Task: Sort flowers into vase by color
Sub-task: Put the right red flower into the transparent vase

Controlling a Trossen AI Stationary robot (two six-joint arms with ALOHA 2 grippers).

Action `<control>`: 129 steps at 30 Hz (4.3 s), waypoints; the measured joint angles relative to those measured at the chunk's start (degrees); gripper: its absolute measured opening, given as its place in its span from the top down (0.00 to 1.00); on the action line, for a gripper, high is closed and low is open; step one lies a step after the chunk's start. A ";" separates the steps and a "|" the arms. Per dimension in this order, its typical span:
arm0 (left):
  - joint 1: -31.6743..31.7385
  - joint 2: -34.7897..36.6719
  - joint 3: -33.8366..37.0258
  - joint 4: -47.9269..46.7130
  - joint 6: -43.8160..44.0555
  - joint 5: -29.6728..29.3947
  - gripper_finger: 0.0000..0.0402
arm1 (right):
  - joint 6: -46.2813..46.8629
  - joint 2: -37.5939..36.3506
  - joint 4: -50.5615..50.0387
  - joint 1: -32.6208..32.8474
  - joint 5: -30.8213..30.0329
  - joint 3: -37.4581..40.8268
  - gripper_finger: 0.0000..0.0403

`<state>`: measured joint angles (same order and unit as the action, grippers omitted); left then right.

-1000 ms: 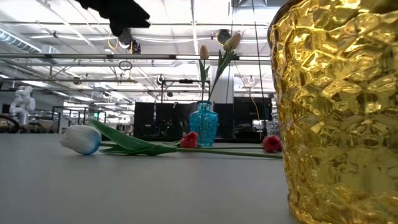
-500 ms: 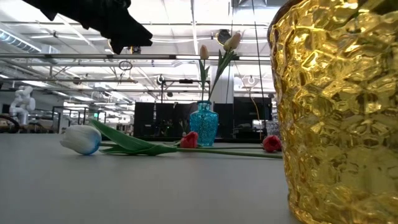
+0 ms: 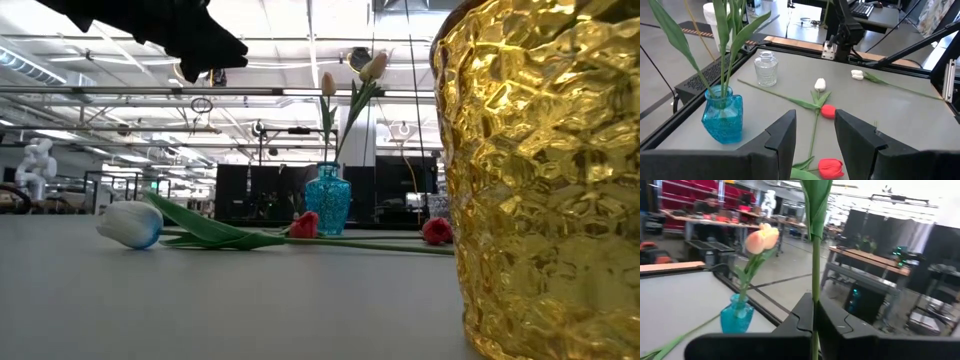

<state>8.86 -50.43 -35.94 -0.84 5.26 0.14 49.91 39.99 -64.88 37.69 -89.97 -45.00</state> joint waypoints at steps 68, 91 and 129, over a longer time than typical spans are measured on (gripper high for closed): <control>-2.58 0.00 -0.04 -2.62 0.29 -2.14 0.65 | -50.27 27.36 83.20 -84.03 84.27 0.01 1.00; -2.56 -0.07 -0.04 -2.63 0.85 -2.19 0.65 | -44.37 6.52 100.96 -82.45 89.48 25.79 1.00; -2.60 -3.98 -0.07 -0.04 2.93 -3.67 0.65 | -47.60 9.34 107.39 -79.58 85.33 29.32 1.00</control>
<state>6.26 -54.41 -36.01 -0.88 8.19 -3.53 2.31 49.34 42.51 -41.89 -4.64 -15.68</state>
